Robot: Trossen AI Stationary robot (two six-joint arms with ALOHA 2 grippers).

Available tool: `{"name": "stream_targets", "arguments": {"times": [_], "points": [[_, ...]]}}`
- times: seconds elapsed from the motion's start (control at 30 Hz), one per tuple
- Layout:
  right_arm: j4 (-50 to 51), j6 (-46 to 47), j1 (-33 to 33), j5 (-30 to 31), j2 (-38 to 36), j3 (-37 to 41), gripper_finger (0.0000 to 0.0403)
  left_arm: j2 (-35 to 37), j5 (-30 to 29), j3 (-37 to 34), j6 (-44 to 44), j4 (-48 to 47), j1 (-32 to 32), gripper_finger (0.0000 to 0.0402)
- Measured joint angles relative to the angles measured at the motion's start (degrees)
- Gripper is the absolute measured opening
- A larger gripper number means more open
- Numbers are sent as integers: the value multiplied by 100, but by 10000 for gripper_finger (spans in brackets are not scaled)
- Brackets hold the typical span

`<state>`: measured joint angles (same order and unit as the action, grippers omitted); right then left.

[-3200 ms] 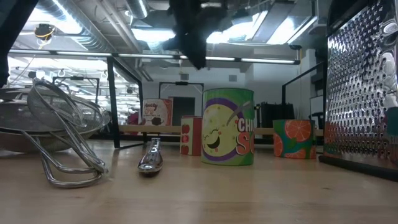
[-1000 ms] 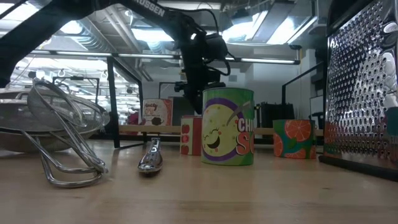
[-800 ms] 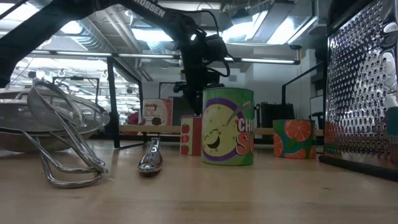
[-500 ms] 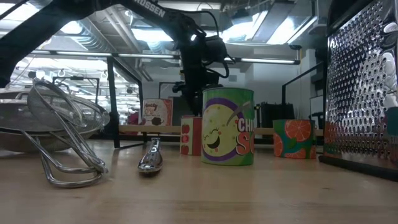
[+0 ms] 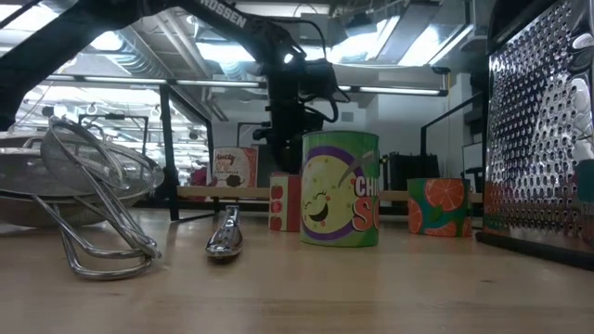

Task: Pick and place cans onto a shelf
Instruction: Put the red can on the shelf

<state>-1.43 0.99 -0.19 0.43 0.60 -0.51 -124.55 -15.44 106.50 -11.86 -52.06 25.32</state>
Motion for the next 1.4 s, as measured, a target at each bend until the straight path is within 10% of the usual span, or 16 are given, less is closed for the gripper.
{"name": "stream_targets", "arguments": {"times": [0.77,1.4], "points": [[0,0,-1,0,0,0,45,11,-2,-96,55,27,3,12],[0,0,-1,0,2,0,45,572,322,-81,905,-305,-118,7]]}}
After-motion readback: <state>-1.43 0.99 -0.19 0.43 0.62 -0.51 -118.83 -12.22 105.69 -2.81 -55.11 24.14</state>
